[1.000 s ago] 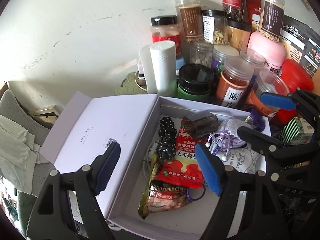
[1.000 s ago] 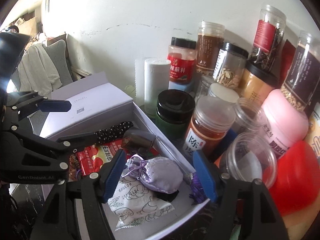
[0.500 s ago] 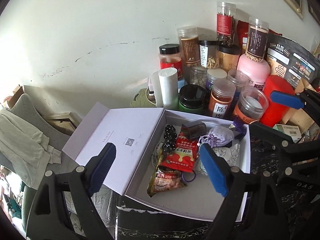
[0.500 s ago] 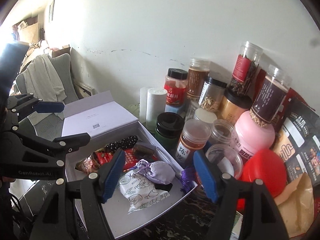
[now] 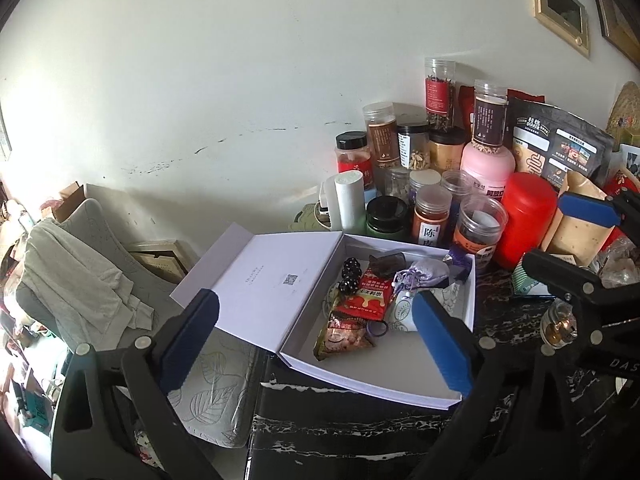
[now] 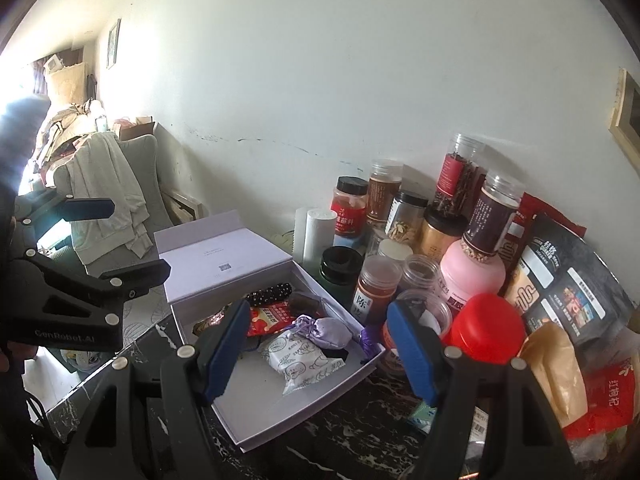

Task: Organize objects
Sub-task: 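Withdraw both open grippers from the box back over the table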

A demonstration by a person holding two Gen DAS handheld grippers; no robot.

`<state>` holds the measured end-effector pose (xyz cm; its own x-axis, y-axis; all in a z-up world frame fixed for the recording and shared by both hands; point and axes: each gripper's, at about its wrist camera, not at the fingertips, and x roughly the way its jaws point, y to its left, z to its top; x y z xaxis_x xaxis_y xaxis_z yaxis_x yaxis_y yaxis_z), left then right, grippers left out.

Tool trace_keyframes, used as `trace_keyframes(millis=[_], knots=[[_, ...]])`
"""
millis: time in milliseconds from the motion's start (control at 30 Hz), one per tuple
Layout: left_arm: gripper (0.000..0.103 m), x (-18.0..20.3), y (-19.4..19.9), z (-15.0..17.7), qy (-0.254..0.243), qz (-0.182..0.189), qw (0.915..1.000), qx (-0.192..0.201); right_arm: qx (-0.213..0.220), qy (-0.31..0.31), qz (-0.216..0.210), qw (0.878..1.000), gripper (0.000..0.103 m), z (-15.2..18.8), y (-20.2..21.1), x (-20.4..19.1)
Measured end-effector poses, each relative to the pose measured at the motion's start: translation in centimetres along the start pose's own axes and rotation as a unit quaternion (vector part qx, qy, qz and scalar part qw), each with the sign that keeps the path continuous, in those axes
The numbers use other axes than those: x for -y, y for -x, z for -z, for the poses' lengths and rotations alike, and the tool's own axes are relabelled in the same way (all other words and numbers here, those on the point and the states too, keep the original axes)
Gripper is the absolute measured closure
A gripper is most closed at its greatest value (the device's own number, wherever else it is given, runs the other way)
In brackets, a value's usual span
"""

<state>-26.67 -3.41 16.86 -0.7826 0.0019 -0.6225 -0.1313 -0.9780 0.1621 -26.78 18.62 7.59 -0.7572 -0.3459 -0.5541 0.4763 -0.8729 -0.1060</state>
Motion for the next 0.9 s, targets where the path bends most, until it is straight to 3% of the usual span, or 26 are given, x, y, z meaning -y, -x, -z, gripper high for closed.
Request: trace_keyframes(millis=[467, 900], knots=[[0.004, 1.2, 8.7, 5.0, -0.003, -0.016, 0.9995, 0.025, 0.01, 0.006, 0.012, 1.0, 0.031, 3.8, 7.1, -2.7], [0.004, 3.3, 12.9, 9.8, -0.014, -0.013, 0.9995, 0.024, 0.013, -0.002, 0.02, 1.0, 0.028, 8.1, 11.2, -3.9]])
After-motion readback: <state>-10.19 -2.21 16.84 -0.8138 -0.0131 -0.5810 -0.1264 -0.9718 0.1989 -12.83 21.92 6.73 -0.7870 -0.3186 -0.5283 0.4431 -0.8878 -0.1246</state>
